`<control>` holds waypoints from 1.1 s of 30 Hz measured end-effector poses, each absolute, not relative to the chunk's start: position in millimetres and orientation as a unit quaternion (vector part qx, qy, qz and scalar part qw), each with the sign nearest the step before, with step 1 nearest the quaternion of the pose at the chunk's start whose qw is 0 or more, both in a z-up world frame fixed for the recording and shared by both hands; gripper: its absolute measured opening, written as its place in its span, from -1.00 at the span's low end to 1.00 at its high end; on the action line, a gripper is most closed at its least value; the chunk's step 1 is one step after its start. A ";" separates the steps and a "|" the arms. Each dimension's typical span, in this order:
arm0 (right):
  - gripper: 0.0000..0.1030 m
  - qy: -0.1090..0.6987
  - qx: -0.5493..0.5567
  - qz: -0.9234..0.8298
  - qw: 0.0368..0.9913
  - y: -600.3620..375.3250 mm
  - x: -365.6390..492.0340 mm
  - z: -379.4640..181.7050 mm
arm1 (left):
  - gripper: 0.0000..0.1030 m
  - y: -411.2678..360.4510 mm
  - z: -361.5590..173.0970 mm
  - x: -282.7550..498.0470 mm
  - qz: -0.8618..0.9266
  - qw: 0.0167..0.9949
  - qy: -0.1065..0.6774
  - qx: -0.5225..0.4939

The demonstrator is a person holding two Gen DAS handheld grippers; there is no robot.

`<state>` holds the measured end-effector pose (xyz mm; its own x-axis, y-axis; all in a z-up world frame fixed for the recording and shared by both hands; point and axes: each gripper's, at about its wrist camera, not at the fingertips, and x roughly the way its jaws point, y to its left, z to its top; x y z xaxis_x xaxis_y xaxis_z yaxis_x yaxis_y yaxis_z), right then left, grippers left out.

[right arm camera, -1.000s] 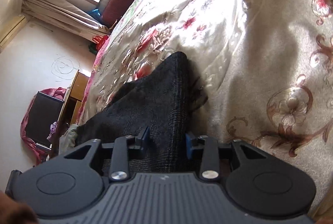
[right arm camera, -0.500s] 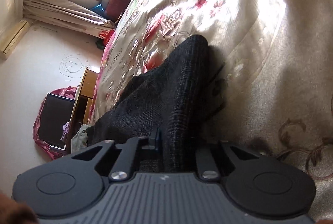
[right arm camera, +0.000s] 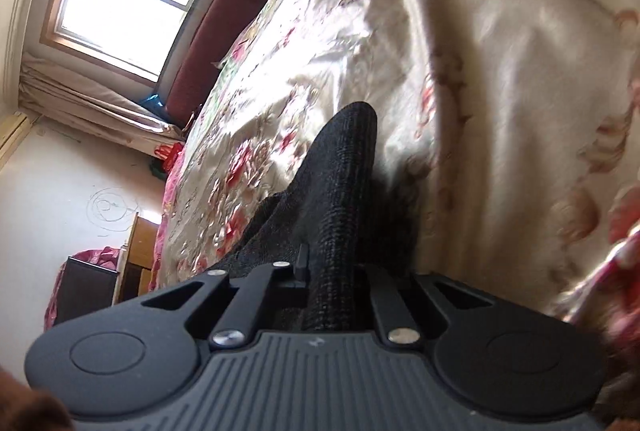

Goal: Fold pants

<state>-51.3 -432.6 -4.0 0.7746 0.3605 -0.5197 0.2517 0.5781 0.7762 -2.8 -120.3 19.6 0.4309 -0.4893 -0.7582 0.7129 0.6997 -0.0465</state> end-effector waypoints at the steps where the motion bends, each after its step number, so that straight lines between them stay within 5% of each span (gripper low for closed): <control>1: -0.87 0.334 0.447 0.021 0.830 -439.5 -58.5 4.5 | -0.04 -125.4 20.8 -6.5 -0.371 0.831 0.388 0.144; 9: -0.86 0.346 0.312 -0.029 0.884 -418.0 -78.8 72.6 | -0.03 -97.4 44.1 -18.9 -0.352 0.870 0.324 0.118; 15: -0.85 0.358 0.220 -0.014 0.907 -364.7 -49.5 113.5 | -0.03 -65.7 25.4 -25.1 -0.316 0.874 0.351 0.109; 27: -0.86 0.415 0.264 -0.150 0.858 -428.0 -45.1 47.1 | 0.02 -43.8 45.0 -50.2 -0.347 0.884 0.301 0.086; 33: -0.86 0.398 0.269 -0.127 0.868 -430.5 -51.7 65.2 | 0.08 -66.0 32.8 -4.1 -0.313 0.887 0.328 0.085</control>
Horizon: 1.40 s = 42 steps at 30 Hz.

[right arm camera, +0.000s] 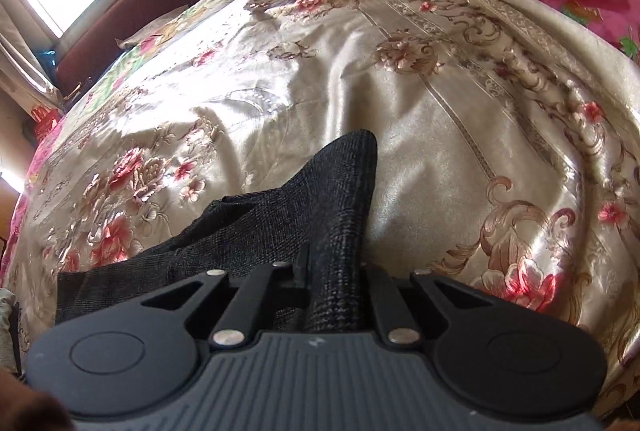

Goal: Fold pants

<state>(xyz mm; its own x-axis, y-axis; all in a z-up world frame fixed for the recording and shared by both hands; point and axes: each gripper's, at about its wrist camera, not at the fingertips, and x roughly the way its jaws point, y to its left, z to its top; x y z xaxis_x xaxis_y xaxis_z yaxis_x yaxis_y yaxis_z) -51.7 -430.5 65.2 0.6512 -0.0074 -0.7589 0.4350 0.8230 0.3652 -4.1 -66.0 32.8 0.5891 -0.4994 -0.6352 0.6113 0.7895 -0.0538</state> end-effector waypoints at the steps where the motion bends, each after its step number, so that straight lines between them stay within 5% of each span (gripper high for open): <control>1: -0.86 0.394 0.264 -0.126 0.871 -429.2 -52.2 72.8 | 0.08 -73.6 25.2 -1.8 -0.312 0.882 0.337 0.107; 14: -0.84 0.405 0.090 0.006 0.910 -260.7 4.8 134.1 | 0.08 -54.1 25.0 -11.2 -0.327 0.877 0.334 0.113; 27: -0.79 0.472 0.022 0.049 0.880 -129.6 49.5 58.9 | 0.10 22.7 27.9 -32.6 -0.285 0.883 0.358 0.102; 34: -0.50 0.465 0.041 0.039 0.883 -114.1 49.1 50.4 | 0.10 27.7 29.8 -32.3 -0.278 0.887 0.359 0.086; 42: -0.54 0.452 0.123 0.115 0.876 -110.1 44.2 61.6 | 0.11 28.2 31.0 -40.9 -0.261 0.893 0.354 0.094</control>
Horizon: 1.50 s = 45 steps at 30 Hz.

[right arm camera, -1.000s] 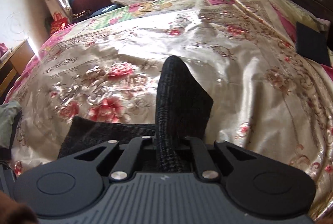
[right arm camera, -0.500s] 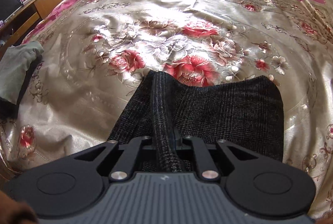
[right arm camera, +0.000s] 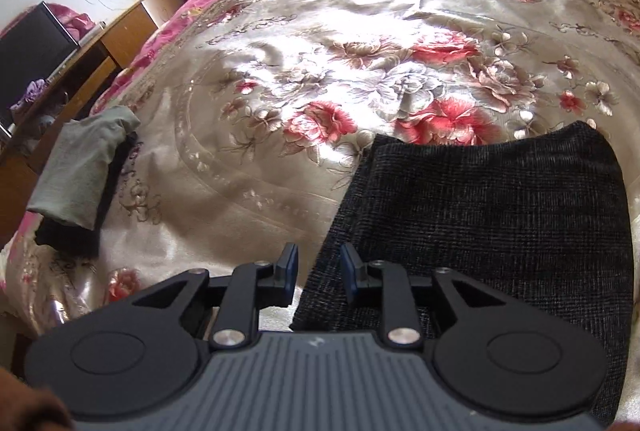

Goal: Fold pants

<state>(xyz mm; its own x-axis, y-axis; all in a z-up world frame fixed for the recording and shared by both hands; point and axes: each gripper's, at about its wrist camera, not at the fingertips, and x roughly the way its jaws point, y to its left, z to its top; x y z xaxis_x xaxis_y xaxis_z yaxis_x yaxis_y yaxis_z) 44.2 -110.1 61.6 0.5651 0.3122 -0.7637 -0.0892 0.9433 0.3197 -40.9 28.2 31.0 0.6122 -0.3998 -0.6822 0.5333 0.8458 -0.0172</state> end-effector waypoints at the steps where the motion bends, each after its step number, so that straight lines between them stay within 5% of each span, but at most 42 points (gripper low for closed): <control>1: -0.54 0.441 0.122 0.115 0.882 -113.6 41.0 68.6 | 0.11 29.3 31.9 -41.9 -0.257 0.895 0.354 0.092; 10: -0.53 0.396 -0.029 0.042 0.917 -142.1 9.0 72.1 | 0.11 43.3 46.7 -52.2 -0.219 0.911 0.343 0.074; 45: -0.54 0.404 0.056 0.024 0.913 -195.8 -30.8 34.7 | 0.27 12.9 37.9 -35.5 -0.154 0.900 0.381 0.146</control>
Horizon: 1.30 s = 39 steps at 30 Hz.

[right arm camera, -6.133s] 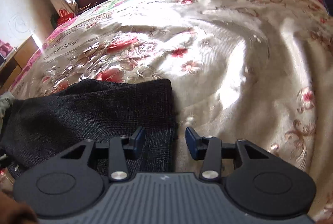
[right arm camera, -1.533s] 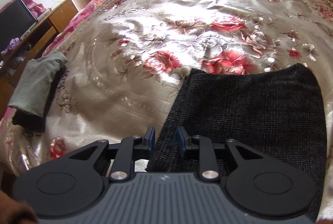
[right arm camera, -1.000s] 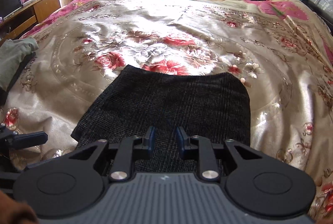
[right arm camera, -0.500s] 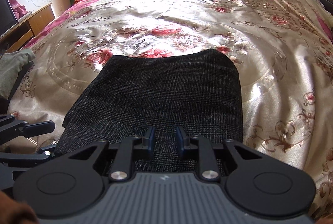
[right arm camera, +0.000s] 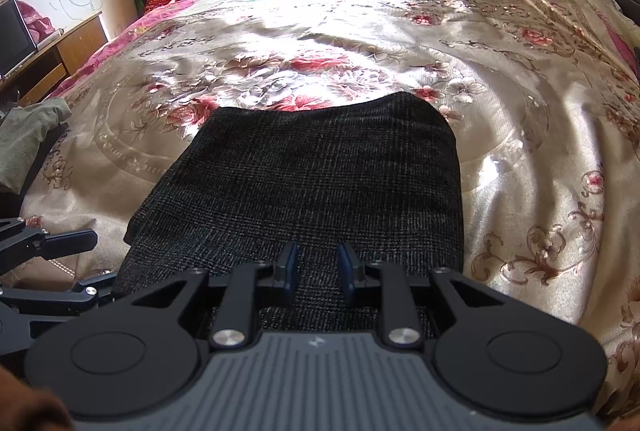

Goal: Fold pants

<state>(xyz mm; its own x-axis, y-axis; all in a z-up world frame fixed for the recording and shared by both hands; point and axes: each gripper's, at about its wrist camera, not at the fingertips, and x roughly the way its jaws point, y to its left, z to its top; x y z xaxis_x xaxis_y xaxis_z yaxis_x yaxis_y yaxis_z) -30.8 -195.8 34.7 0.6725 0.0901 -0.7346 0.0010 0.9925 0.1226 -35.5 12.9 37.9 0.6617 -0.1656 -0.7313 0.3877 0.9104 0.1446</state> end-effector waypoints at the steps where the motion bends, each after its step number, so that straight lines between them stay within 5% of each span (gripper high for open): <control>1: -0.54 0.403 0.057 0.024 0.913 -195.9 -31.5 34.6 | 0.28 12.9 39.1 -36.3 -0.153 0.900 0.381 0.144; 12: -0.52 0.390 0.080 0.018 0.917 -201.9 -67.0 42.7 | 0.84 10.2 43.3 -34.5 -0.113 0.910 0.384 0.112; 20: -0.51 0.392 0.095 0.050 0.914 -190.1 -78.5 47.6 | 1.00 18.1 55.5 -50.0 -0.104 0.921 0.364 0.093; 39: -0.37 0.393 0.094 0.069 0.912 -175.2 -100.4 53.4 | 1.00 8.8 65.5 -78.2 -0.117 0.924 0.349 0.106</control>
